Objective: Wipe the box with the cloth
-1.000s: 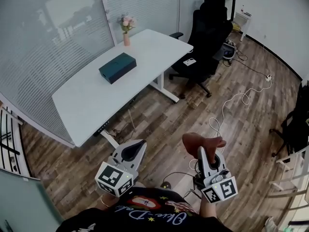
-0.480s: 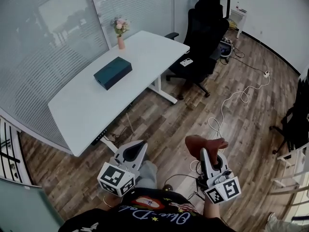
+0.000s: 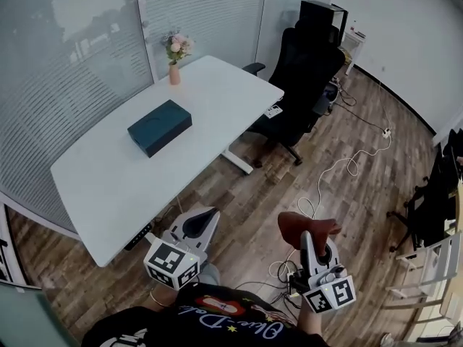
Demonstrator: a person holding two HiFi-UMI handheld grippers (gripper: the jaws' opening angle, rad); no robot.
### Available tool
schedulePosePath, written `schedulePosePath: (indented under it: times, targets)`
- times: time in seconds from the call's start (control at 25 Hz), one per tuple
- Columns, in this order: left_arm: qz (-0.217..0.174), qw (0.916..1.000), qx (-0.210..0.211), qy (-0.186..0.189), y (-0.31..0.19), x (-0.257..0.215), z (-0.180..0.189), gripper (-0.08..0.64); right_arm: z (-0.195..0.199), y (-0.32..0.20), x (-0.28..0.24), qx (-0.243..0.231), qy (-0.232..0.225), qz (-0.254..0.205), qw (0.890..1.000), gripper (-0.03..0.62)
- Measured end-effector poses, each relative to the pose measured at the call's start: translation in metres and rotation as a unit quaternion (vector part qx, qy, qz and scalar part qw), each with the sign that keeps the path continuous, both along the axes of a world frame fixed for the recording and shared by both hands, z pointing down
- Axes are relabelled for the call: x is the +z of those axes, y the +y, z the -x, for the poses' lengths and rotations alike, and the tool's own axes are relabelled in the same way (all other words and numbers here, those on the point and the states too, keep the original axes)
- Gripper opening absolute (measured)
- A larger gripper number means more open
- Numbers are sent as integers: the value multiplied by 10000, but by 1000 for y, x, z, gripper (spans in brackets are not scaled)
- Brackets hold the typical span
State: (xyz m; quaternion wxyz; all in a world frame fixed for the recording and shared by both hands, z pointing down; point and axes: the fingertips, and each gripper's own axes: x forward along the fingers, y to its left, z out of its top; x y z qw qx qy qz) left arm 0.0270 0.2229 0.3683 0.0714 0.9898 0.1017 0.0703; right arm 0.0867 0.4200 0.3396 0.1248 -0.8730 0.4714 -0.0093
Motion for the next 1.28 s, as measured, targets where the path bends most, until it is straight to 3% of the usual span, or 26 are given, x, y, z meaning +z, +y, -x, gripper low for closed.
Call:
schedulePosePath:
  times: [0.32, 0.68, 0.88, 1.28]
  targets:
    - [137, 9995, -261, -101, -99, 6, -46, 3, -51, -109, -4, -334, -140, -72, 9993, 32]
    - [357, 9970, -681, -72, -202, 15, -61, 3, -79, -208, -3, -542, -158, 157, 9983, 32]
    - [259, 9944, -1025, 40, -253, 11, -62, 3, -85, -261, -11, -826, -162, -22, 9964, 32]
    - [258, 9749, -2210, -101, -333, 29, -48, 3, -137, -354, 19, -1684, -572, 46, 9841, 34]
